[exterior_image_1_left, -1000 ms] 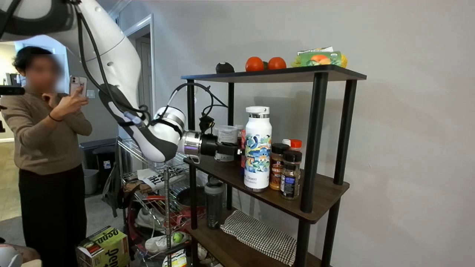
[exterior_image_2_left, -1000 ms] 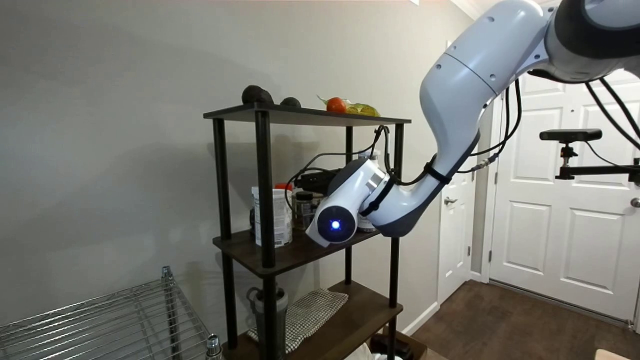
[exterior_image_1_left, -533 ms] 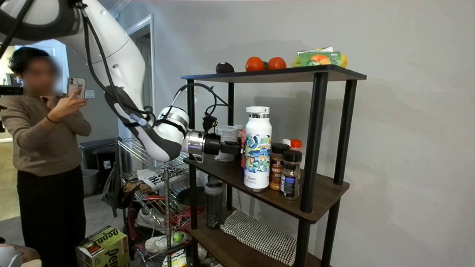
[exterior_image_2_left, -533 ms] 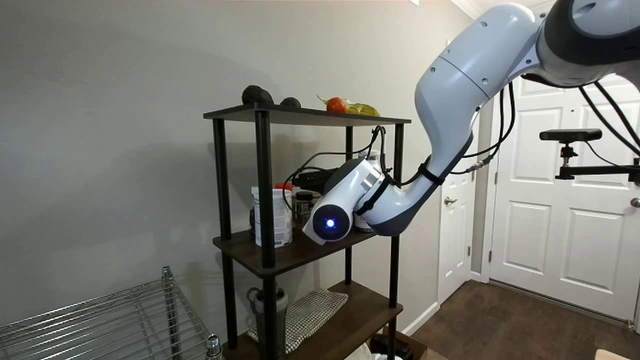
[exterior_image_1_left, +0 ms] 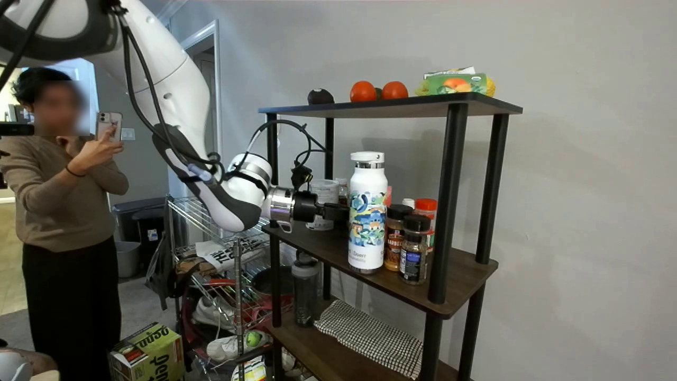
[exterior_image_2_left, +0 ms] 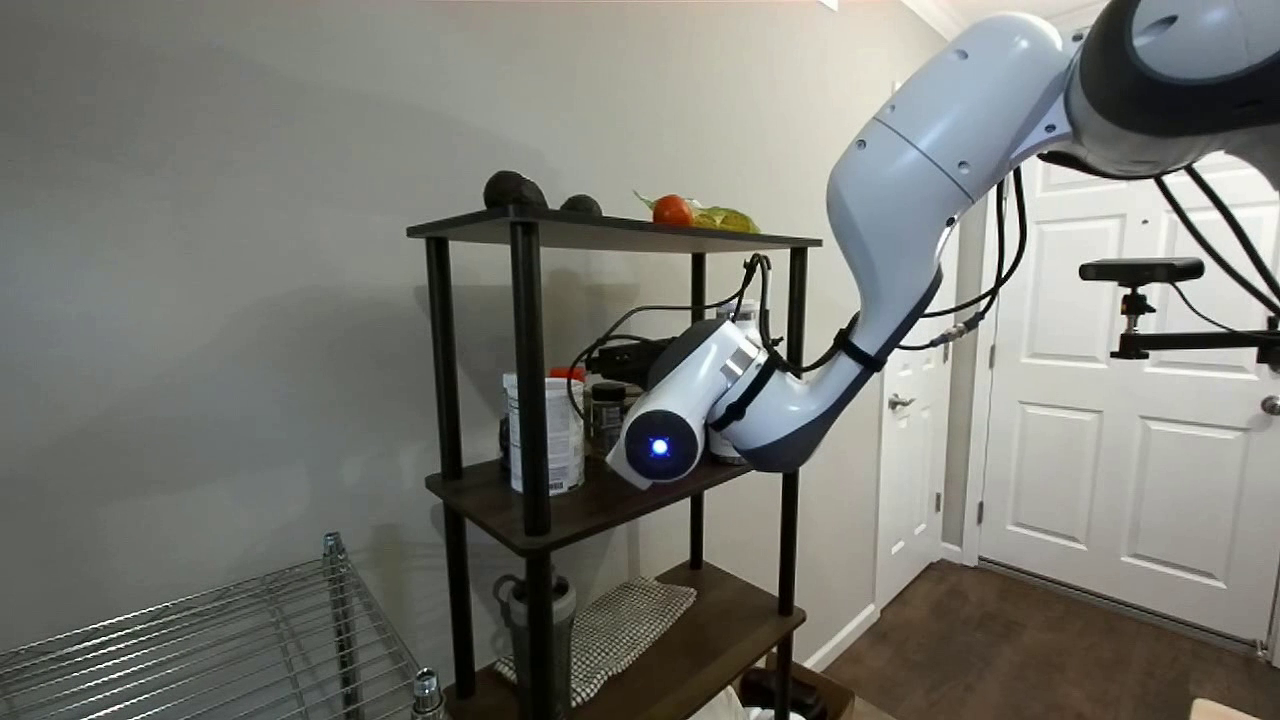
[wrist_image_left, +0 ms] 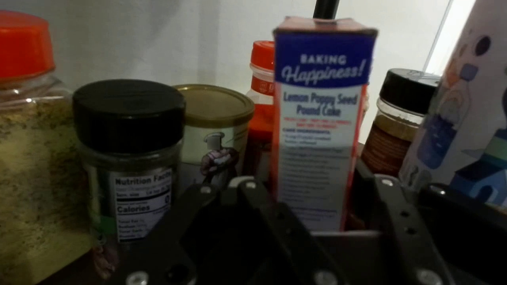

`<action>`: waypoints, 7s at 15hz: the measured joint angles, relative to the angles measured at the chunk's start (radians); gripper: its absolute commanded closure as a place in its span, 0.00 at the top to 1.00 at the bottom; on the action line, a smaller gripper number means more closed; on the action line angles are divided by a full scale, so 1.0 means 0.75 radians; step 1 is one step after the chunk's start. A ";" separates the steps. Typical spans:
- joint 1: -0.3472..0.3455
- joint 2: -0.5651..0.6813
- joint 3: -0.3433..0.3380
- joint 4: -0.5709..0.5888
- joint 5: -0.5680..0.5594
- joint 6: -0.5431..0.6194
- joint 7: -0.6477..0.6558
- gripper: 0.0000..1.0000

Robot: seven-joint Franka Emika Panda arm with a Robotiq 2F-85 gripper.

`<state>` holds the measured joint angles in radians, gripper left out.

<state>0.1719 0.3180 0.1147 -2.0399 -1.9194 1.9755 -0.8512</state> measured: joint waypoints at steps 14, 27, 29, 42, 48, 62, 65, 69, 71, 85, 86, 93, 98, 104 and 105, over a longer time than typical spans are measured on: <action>0.002 -0.015 0.003 -0.017 0.035 -0.012 0.002 0.18; 0.005 -0.114 0.041 -0.145 0.065 -0.016 0.055 0.18; 0.009 -0.130 0.054 -0.166 0.065 -0.016 0.058 0.18; 0.061 -0.209 0.117 -0.270 0.065 -0.017 0.059 0.18; 0.082 -0.255 0.149 -0.330 0.065 -0.017 0.059 0.18; 0.140 -0.455 0.219 -0.590 0.031 0.005 0.134 0.18; 0.155 -0.531 0.226 -0.667 0.022 0.045 0.147 0.18; 0.161 -0.619 0.227 -0.751 -0.031 0.149 0.168 0.18; 0.161 -0.652 0.226 -0.784 -0.086 0.199 0.199 0.18; 0.160 -0.825 0.191 -0.893 -0.406 0.360 0.386 0.18; 0.160 -0.849 0.189 -0.906 -0.413 0.382 0.386 0.18; 0.160 -1.007 0.174 -0.985 -0.414 0.484 0.386 0.18; 0.158 -1.116 0.156 -0.974 -0.414 0.577 0.353 0.18; 0.120 -1.342 0.127 -0.975 -0.393 0.757 0.225 0.18; 0.109 -1.377 0.126 -0.975 -0.381 0.783 0.198 0.18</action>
<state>0.2535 -0.7146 0.2093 -2.7712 -2.2049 2.5628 -0.7024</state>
